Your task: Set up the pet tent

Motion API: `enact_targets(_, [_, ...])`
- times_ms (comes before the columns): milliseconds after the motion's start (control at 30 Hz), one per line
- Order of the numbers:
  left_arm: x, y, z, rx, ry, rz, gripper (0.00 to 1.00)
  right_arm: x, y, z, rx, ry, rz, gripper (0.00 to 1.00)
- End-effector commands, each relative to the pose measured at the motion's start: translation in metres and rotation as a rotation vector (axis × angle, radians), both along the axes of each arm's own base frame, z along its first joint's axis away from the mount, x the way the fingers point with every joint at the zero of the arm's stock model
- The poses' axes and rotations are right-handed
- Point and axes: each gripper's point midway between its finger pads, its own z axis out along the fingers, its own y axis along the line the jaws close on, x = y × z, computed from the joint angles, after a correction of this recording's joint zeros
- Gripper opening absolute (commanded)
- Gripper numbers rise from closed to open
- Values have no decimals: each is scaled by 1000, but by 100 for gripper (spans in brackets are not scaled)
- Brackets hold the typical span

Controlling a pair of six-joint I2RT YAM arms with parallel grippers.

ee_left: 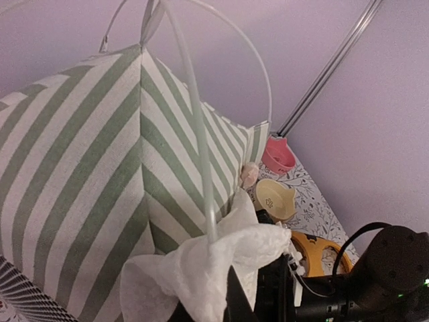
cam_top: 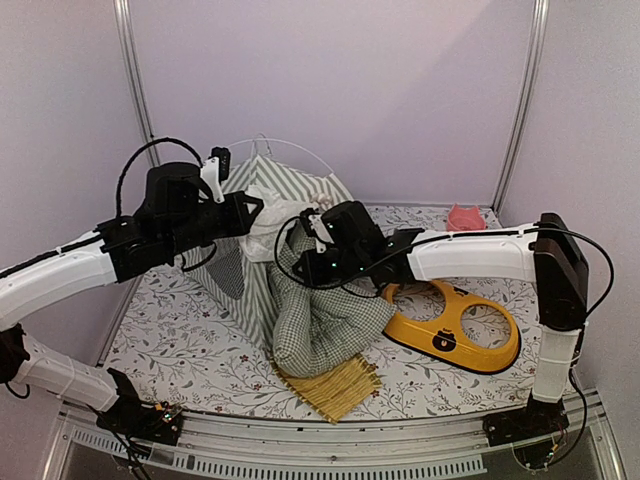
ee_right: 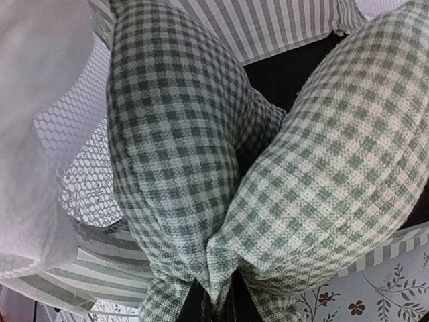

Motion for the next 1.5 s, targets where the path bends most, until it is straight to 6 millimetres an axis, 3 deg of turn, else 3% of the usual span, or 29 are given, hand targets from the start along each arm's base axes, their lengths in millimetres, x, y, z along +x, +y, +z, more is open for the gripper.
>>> enact_targets(0, [-17,-18,15,-65,22,-156,0,15,-1,38,3,-162,-23,0])
enact_targets(100, [-21,-18,20,-77,30,-183,0,19,-5,30,-30,-185,-42,16])
enact_targets(133, [-21,-17,20,-74,35,-178,0,18,-7,30,-30,-189,-44,25])
enact_targets(300, [-10,2,6,-34,72,-88,0,2,-11,45,7,-218,-23,61])
enact_targets(433, [-5,14,-3,-22,90,-45,0,-15,-16,57,9,-230,-4,79])
enact_targets(600, [-5,19,-9,-25,93,-45,0,-18,-42,58,-45,-218,-71,100])
enact_targets(767, [-6,18,-11,-26,94,-63,0,-15,-67,56,-127,-221,-134,99])
enact_targets(933, [-8,15,-9,-26,87,-87,0,-12,-106,44,-183,-179,-200,99])
enact_targets(1100, [-9,12,-9,-27,84,-106,0,-27,-148,23,-196,-87,-226,99])
enact_targets(1300, [-11,8,-9,-27,80,-133,0,-63,-183,-31,-213,61,-225,99])
enact_targets(1467, [-12,4,-10,-27,80,-160,0,-87,-192,-65,-150,152,-208,99])
